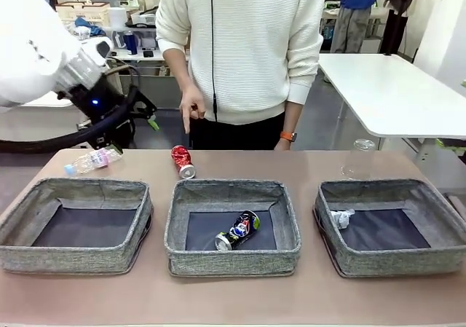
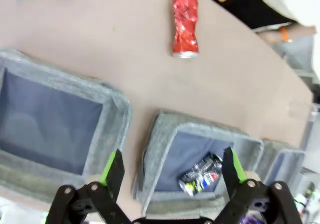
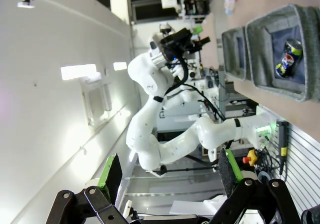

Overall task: Sort the waste into the appropriate baskets.
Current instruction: Pick up the waste item pointed out by the person.

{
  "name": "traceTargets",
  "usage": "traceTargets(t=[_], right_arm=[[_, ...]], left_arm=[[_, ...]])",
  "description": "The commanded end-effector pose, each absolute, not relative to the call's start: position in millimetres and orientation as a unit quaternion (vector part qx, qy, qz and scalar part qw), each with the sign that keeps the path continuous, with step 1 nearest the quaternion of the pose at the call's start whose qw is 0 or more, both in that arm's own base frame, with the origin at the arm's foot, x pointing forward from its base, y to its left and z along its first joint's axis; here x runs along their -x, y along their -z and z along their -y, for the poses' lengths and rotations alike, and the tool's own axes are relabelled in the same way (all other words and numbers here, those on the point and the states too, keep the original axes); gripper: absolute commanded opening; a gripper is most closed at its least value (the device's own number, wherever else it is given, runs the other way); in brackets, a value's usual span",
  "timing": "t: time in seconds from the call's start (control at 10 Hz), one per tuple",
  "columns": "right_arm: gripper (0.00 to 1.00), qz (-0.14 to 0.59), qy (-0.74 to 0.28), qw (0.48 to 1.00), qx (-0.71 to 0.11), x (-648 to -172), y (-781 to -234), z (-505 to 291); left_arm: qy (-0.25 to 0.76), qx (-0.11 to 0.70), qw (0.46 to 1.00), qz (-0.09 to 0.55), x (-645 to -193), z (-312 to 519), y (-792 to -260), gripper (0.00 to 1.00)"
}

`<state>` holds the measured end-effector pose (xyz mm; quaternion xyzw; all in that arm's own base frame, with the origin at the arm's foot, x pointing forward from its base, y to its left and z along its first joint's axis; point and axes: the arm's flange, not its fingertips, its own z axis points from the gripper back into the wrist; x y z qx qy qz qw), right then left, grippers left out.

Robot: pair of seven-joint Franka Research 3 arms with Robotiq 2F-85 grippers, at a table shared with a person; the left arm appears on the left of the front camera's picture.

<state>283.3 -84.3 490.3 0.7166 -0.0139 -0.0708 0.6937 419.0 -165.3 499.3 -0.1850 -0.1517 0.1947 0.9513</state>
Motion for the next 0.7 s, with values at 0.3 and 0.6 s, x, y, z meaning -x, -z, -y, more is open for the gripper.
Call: traceTargets(t=[0.3,0.6], right_arm=[[1.00,0.021,0.063,0.688,-0.723,-284,-492,84],[1.00,0.021,0.063,0.688,-0.723,-284,-492,84]], left_arm=[[-0.143,0.065,0.979,0.128,-532,228,-471,1.00],[-0.129,0.067,0.978,0.151,-567,246,-432,1.00]])
